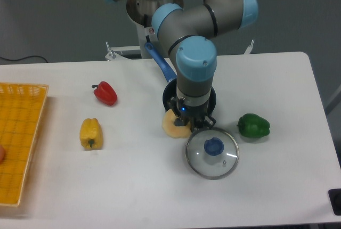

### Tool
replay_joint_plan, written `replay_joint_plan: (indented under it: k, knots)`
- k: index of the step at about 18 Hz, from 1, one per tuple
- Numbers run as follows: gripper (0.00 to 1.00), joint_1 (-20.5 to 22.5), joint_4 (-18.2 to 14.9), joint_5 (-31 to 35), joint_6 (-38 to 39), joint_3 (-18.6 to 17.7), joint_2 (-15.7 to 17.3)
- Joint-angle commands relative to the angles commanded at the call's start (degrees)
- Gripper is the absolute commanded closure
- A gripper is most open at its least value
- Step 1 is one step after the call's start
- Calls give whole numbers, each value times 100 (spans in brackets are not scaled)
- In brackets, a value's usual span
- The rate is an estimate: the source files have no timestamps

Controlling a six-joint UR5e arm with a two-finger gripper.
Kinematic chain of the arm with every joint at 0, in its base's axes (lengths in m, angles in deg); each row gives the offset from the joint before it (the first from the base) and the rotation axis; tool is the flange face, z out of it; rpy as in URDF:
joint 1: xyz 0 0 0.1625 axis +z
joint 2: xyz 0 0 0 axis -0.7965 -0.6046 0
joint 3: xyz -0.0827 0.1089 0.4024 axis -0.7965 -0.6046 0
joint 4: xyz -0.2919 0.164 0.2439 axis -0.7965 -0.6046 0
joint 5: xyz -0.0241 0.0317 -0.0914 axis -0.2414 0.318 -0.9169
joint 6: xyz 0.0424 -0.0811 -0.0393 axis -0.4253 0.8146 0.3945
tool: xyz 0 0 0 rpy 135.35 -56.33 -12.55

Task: Place the donuts in the pot
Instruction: 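Carry the tan donut in the gripper over the black pot, then lower the held donut down into the black pot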

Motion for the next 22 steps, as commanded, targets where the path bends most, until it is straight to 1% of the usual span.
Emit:
replay_joint_plan:
  k: [2,5,7,11,14,17,19,22]
  knots:
    - [72,9,18,9,-17,-105,9]
    - [71,18,9,26,-44,-158,9]
    - [71,35,0,44,-122,-316,114]
    - [71,149,0,62,-597,-737,377]
    - [71,167,0,123,-773,-958,466]
    - [70,132,0,158,-782,-1037,466]
    - [70,123,0,211,-800,-1160,457]
    - [70,97,9,500,-1194,-1222,431]
